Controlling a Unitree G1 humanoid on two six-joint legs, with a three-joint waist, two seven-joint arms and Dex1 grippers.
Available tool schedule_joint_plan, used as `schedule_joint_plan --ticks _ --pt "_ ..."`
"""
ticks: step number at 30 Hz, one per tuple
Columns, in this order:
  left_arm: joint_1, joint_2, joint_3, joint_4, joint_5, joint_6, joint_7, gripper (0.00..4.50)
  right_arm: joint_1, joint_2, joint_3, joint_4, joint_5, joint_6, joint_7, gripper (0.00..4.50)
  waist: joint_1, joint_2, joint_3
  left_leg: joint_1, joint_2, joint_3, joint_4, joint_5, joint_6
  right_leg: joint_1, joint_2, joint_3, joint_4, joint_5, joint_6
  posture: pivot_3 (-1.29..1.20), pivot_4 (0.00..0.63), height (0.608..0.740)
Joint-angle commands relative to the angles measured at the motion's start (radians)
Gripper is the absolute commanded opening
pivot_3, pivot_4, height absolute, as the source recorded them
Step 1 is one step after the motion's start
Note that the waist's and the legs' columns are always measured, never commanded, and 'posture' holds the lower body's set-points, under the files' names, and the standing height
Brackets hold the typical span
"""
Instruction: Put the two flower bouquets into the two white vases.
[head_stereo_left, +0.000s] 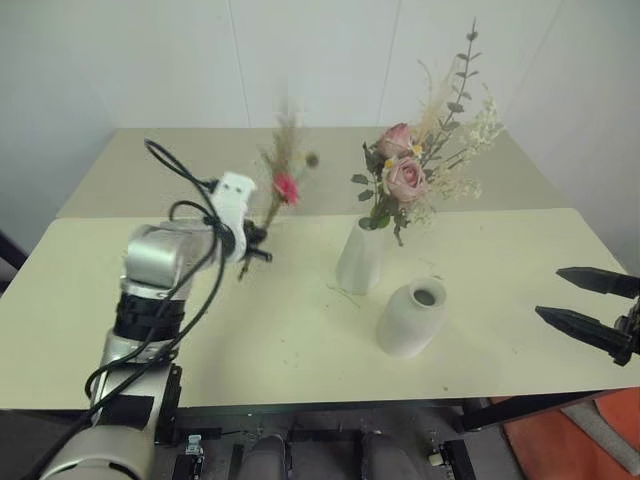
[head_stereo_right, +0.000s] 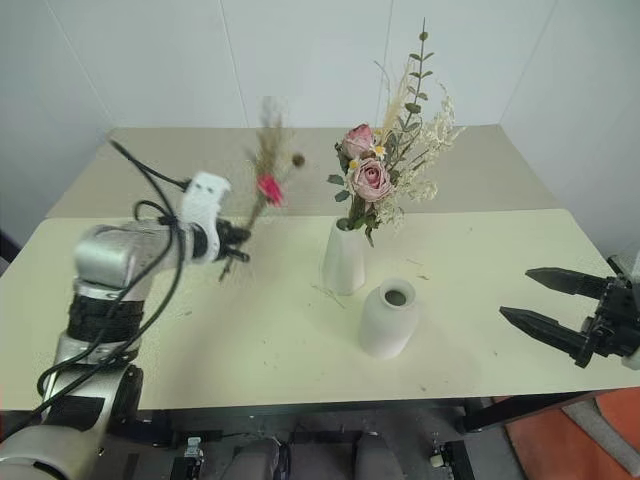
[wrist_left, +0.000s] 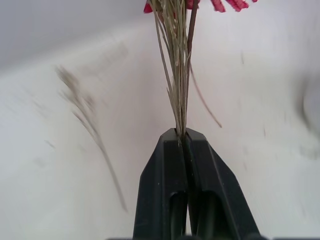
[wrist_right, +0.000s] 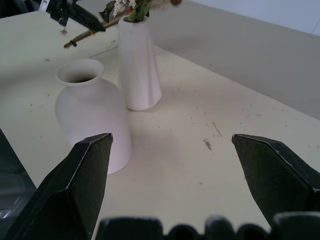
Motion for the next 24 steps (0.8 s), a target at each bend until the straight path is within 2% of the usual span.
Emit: schedule_joint_plan --ticks 1,7,14,24 --pt "0.023 0.015 0.084 -0.089 -0.049 -0.165 -0.074 0.01 -0.013 0.005 -0.024 0.001 0.051 -0.039 0.061 4.50 0.001 0.000 0.000 0.000 0.000 0.000 0.000 0.000 0.000 0.000 0.000 0.000 0.000 0.000 0.000 0.00 0.150 0.740" --pt "0.016 -0.042 0.204 -0.138 -0.184 -0.315 -0.160 0.01 -0.027 0.022 -0.003 0.022 0.077 -0.068 0.130 4.50 0.003 0.000 0.000 0.000 0.000 0.000 0.000 0.000 0.000 0.001 0.000 -0.001 0.000 0.000 0.000 0.00 0.150 0.740" --pt "-0.050 -0.052 0.148 -0.133 -0.338 -0.359 -0.362 0.01 -0.073 0.015 0.049 0.052 0.089 -0.079 0.200 4.50 0.001 0.000 0.000 0.001 0.000 0.000 0.000 0.000 0.000 0.001 0.001 -0.001 0.000 0.000 0.000 0.00 0.150 0.740" --pt "-0.134 -0.201 0.043 -0.077 -0.409 -0.449 -0.460 0.01 -0.121 -0.004 0.057 0.097 0.104 -0.068 0.234 4.50 0.001 0.000 0.000 0.001 0.000 0.000 0.001 0.000 0.000 0.002 0.001 0.000 0.000 0.000 0.000 0.00 0.150 0.740"
